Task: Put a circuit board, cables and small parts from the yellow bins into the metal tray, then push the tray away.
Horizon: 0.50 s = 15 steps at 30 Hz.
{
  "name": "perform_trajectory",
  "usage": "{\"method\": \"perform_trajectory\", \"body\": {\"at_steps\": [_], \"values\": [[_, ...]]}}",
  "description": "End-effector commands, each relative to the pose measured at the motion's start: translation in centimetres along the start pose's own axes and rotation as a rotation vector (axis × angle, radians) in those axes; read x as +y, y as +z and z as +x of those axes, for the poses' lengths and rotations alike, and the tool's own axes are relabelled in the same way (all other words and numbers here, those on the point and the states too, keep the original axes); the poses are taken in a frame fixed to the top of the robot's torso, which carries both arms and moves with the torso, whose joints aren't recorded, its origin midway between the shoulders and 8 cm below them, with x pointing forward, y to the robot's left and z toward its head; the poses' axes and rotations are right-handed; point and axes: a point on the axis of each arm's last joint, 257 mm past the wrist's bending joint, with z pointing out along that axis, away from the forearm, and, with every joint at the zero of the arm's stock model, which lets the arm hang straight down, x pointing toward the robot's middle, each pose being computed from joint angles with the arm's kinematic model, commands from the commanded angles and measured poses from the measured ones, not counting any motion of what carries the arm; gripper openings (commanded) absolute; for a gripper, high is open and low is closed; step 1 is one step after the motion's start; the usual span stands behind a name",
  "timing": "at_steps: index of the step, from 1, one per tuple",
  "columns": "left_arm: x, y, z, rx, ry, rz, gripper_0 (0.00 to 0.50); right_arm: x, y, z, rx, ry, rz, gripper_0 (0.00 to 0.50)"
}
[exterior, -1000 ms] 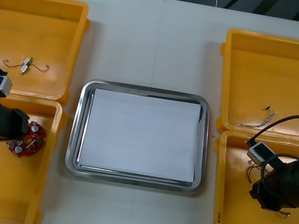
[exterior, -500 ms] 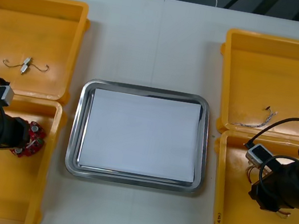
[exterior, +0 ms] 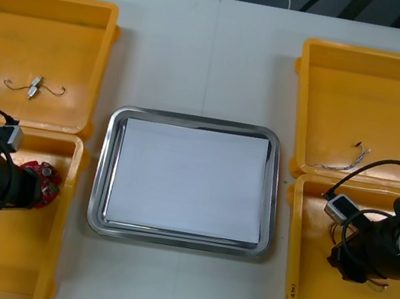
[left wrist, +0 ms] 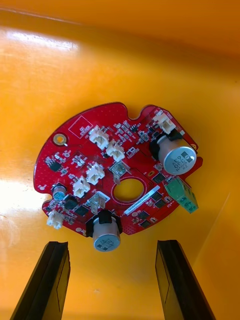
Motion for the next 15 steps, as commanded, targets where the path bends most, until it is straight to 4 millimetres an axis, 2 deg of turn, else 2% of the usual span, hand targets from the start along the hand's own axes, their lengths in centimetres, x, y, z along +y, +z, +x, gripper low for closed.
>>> {"method": "perform_trajectory", "body": {"at_steps": [1, 5, 6, 8, 9, 11, 12, 13, 14, 15], "values": [[-0.38, 0.87, 1.26, 0.018, 0.043, 0.002, 0.500, 1.12, 1.27, 0.22, 0.006, -0.036, -0.023, 0.500], [-0.48, 1.03, 1.19, 0.014, 0.040, 0.004, 0.500, 1.00, 1.86, 0.56, 0.007, -0.033, -0.028, 0.500], [-0.56, 1.06, 1.18, 0.013, 0.040, 0.005, 0.500, 1.02, 1.91, 0.67, 0.011, -0.037, -0.029, 0.487], [-0.44, 1.20, 1.20, 0.015, 0.040, 0.003, 0.500, 0.92, 1.92, 0.74, 0.014, -0.040, -0.025, 0.302], [-0.44, 1.20, 1.20, 0.015, 0.040, 0.003, 0.500, 0.92, 1.92, 0.74, 0.014, -0.040, -0.025, 0.302], [-0.33, 1.46, 1.13, 0.014, 0.041, 0.002, 0.500, 0.80, 1.90, 0.95, 0.019, -0.047, -0.022, 0.118], [-0.34, 1.46, 1.09, 0.012, 0.041, 0.002, 0.500, 0.81, 1.90, 0.98, 0.021, -0.047, -0.022, 0.082], [-0.32, 1.53, 1.16, 0.016, 0.041, 0.003, 0.500, 0.86, 1.90, 1.01, 0.022, -0.047, -0.024, 0.025], [-0.30, 1.60, 1.14, 0.015, 0.040, 0.003, 0.500, 0.91, 1.90, 1.03, 0.023, -0.047, -0.026, 0.000], [-0.27, 1.64, 1.17, 0.017, 0.041, 0.003, 0.500, 0.87, 1.87, 1.06, 0.024, -0.046, -0.026, 0.000]]}}
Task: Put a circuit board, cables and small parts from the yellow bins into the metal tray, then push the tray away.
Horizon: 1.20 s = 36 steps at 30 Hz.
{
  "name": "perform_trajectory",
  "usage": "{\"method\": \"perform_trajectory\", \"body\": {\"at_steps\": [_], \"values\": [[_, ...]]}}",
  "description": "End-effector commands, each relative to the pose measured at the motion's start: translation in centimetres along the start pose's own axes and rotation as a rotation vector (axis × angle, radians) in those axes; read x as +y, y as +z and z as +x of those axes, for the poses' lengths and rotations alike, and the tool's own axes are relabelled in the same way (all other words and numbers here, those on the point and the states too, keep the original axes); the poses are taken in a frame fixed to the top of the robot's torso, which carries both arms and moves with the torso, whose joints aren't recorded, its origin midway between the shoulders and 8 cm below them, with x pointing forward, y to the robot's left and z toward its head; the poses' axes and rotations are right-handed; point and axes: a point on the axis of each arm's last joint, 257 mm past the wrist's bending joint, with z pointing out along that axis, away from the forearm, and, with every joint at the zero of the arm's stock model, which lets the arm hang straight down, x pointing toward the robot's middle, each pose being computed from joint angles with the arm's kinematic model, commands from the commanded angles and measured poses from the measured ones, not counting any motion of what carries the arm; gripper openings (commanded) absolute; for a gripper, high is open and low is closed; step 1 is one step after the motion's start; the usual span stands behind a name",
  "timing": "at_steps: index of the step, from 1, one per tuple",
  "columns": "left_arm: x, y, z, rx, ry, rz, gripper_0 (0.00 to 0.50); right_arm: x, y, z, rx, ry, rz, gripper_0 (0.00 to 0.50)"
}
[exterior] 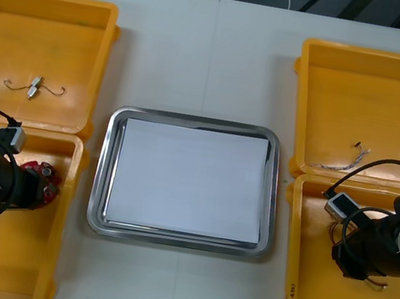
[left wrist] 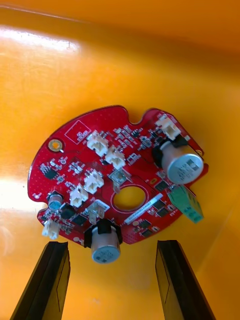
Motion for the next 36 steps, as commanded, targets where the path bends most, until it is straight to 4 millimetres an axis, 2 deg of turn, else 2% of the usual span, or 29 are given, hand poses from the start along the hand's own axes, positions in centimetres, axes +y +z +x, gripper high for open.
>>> {"method": "perform_trajectory", "body": {"at_steps": [1, 12, 25, 31, 34, 35, 36], "values": [[-0.4, 0.9, 1.3, 0.020, 0.046, 0.009, 0.500, 1.6, 1.4, 1.3, 0.033, -0.026, -0.041, 0.000], [-0.5, 1.2, 1.3, 0.019, 0.057, 0.007, 0.500, 0.2, 0.0, 1.0, 0.024, -0.024, -0.030, 0.000], [-0.9, 1.2, 1.3, 0.013, 0.060, 0.007, 0.500, -0.2, -6.3, -0.3, 0.010, -0.041, 0.001, 0.000], [-1.1, 1.3, 1.2, 0.008, 0.056, 0.008, 0.405, 0.7, -9.4, -1.0, -0.014, 0.043, 0.004, 0.000], [-1.2, 1.3, 1.1, 0.004, 0.058, 0.009, 0.335, 1.6, -10.4, -1.1, -0.017, 0.112, -0.015, 0.000], [-1.2, 1.3, 1.0, 0.002, 0.059, 0.011, 0.292, 2.1, -10.7, -1.2, -0.022, 0.145, -0.030, 0.000], [-1.2, 1.3, 1.0, 0.002, 0.059, 0.011, 0.278, 2.3, -10.9, -1.3, -0.025, 0.157, -0.035, 0.000]]}}
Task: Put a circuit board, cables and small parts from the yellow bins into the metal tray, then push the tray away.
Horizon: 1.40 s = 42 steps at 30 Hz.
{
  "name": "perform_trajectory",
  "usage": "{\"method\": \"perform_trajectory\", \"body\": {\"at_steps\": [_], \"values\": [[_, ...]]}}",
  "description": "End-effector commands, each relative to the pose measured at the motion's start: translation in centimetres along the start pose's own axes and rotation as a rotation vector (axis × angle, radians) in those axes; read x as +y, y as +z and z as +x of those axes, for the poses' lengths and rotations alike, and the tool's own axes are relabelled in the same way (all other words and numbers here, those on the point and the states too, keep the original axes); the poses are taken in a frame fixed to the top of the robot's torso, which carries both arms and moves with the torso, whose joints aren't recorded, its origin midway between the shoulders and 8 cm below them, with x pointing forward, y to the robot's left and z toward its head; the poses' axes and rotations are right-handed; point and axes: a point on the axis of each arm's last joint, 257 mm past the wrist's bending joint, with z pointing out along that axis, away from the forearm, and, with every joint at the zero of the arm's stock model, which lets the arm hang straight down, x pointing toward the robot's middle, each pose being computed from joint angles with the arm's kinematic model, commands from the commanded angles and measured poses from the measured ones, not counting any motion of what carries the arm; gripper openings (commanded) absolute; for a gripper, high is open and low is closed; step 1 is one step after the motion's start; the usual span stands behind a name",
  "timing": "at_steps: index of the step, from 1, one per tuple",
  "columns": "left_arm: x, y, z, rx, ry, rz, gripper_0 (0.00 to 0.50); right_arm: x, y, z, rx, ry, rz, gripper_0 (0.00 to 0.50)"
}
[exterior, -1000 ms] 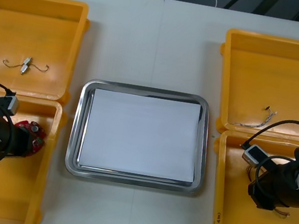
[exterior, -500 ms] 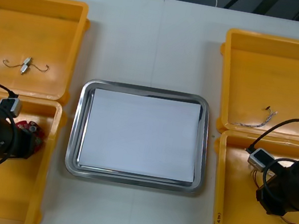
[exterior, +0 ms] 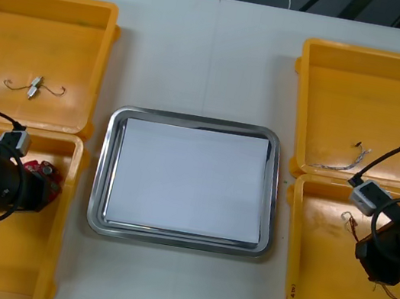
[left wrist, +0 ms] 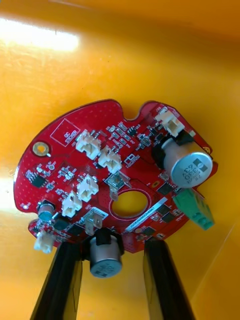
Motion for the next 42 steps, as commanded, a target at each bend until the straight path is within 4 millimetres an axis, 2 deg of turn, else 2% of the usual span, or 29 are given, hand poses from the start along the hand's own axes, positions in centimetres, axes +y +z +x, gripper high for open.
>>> {"method": "perform_trajectory", "body": {"at_steps": [1, 2, 4, 7, 15, 22, 29, 33, 38, 42], "values": [[-0.8, 0.4, 0.8, 0.001, 0.067, 0.013, 0.241, 1.0, -2.2, -1.0, -0.051, 0.081, -0.017, 0.000], [-0.8, 0.4, 0.8, 0.000, 0.068, 0.015, 0.213, 1.1, -2.3, -1.1, -0.053, 0.093, -0.020, 0.000], [-0.8, 0.4, 0.8, -0.002, 0.067, 0.015, 0.090, 1.9, -2.9, -1.5, -0.070, 0.141, -0.035, 0.000], [-0.8, 0.4, 0.8, -0.001, 0.068, 0.015, 0.000, 2.8, -3.6, -2.3, -0.094, 0.220, -0.050, 0.000], [-0.6, 0.3, 0.8, 0.001, 0.066, 0.011, 0.000, 3.7, -4.7, -4.0, -0.115, 0.340, -0.077, 0.000], [0.7, -0.7, 0.5, -0.008, 0.072, -0.004, 0.000, 5.0, -5.3, -5.8, -0.103, 0.407, -0.087, 0.000], [3.0, -2.3, 0.3, 0.001, 0.076, -0.041, 0.000, 5.6, -5.8, -7.2, -0.107, 0.461, -0.101, 0.000], [4.0, -3.1, 0.5, -0.005, 0.061, -0.046, 0.000, 5.8, -6.0, -8.8, -0.128, 0.469, -0.124, 0.000], [5.9, -4.2, 1.0, -0.009, 0.041, -0.058, 0.000, 6.0, -6.0, -10.2, -0.151, 0.487, -0.140, 0.000], [7.8, -5.1, 2.2, 0.015, 0.035, -0.066, 0.000, 5.6, -5.9, -11.0, -0.159, 0.502, -0.140, 0.000]]}}
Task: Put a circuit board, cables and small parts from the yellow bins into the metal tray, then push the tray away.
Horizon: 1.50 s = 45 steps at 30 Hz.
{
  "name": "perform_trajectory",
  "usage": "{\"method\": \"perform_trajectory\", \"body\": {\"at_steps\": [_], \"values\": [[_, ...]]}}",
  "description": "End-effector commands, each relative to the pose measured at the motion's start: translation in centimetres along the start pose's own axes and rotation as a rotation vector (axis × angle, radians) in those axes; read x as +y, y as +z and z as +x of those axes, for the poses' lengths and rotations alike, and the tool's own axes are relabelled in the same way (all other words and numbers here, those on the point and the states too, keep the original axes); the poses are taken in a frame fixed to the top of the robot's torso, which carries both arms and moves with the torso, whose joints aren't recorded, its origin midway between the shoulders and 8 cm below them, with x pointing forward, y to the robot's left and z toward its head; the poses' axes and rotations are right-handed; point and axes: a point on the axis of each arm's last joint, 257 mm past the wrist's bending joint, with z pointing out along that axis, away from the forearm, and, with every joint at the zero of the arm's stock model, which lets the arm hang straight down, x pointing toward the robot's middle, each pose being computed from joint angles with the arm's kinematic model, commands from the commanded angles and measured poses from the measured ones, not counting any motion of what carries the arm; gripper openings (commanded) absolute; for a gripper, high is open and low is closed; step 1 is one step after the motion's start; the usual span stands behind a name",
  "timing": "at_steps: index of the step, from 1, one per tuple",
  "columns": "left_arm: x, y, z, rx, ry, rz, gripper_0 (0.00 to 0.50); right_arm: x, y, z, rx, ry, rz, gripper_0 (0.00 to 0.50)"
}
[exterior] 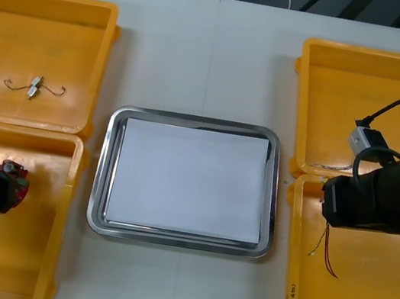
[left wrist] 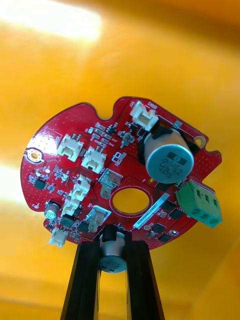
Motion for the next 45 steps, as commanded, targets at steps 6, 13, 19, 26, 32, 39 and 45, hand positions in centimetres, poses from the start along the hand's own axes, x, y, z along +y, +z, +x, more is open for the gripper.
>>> {"method": "perform_trajectory", "body": {"at_steps": [6, 13, 19, 26, 32, 39, 45], "values": [[6.1, -2.2, 2.3, 0.043, 0.167, -0.073, 0.000, 0.8, 0.0, -1.6, -0.030, -0.005, -0.006, 0.000], [6.2, -1.6, 3.7, 0.071, 0.211, -0.072, 0.000, 0.8, 0.1, -1.5, -0.025, -0.005, -0.008, 0.000], [6.0, -0.9, 4.4, 0.087, 0.315, -0.076, 0.000, 0.8, 0.0, -1.5, -0.024, -0.005, -0.007, 0.000], [5.5, 0.0, 4.6, 0.091, 0.336, -0.074, 0.000, 0.6, 0.0, -1.5, -0.023, -0.006, -0.003, 0.000], [5.4, 1.5, 4.2, 0.086, 0.339, -0.063, 0.000, 0.5, 0.0, -1.5, -0.022, -0.009, -0.001, 0.000], [5.3, 1.6, 4.2, 0.089, 0.358, -0.066, 0.002, 0.4, -0.1, -1.4, -0.020, -0.014, 0.001, 0.000], [5.9, 1.8, 4.3, 0.094, 0.366, -0.086, 0.016, 0.3, -0.1, -1.3, -0.017, -0.015, 0.003, 0.000]]}}
